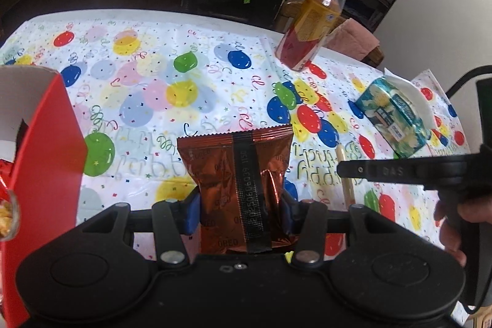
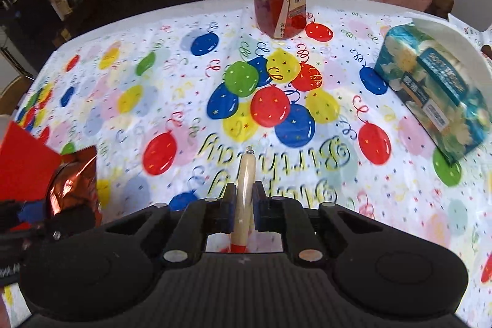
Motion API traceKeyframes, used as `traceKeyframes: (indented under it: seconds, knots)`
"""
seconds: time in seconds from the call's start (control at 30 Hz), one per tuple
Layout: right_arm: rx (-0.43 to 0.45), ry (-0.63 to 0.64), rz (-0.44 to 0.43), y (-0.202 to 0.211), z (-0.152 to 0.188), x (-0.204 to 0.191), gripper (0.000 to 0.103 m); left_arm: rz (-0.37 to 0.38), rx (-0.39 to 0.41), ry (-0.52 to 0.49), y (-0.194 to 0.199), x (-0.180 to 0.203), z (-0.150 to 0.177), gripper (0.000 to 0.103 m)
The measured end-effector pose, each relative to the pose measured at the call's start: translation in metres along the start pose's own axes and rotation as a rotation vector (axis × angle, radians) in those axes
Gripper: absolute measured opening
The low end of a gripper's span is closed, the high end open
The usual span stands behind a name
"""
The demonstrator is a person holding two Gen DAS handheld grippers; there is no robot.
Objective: Organize snacks
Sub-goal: 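Carry the foil bag and candy stick over the red box with both tools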
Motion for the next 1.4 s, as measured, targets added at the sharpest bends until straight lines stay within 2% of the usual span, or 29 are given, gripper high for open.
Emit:
traceKeyframes:
  seconds: [0.23, 0.53, 0.97, 1.4]
  knots:
    - [0.035, 0.0, -0.05, 0.045, 0.016, -0.02, 0.01, 0.014, 0.023, -0.046, 0.035, 0.002, 0.001, 0.047]
    - [0.087, 0.021, -0.121, 0.094, 0.034, -0.077, 0.01, 0.009, 0.073, -0.109, 0.092, -0.018, 0.003, 0.047]
    - [0.118, 0.094, -0.197, 0.115, 0.06, -0.194, 0.01, -0.077, 0.12, -0.087, 0.156, -0.11, 0.015, 0.047]
    - [0.09, 0.157, -0.233, 0.093, 0.082, -0.295, 0.01, -0.164, 0.122, -0.041, 0.194, -0.208, 0.032, 0.047]
Point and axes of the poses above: each gripper's, at about its wrist camera, not at the fingertips, and y roughly against the way its jaws point, x to its right, z to its underside, the point moved 7 cm from there along -y, roughly the way its jaws point, and after that the axes turned 7 degrees about -y, right-handed, at the moved point
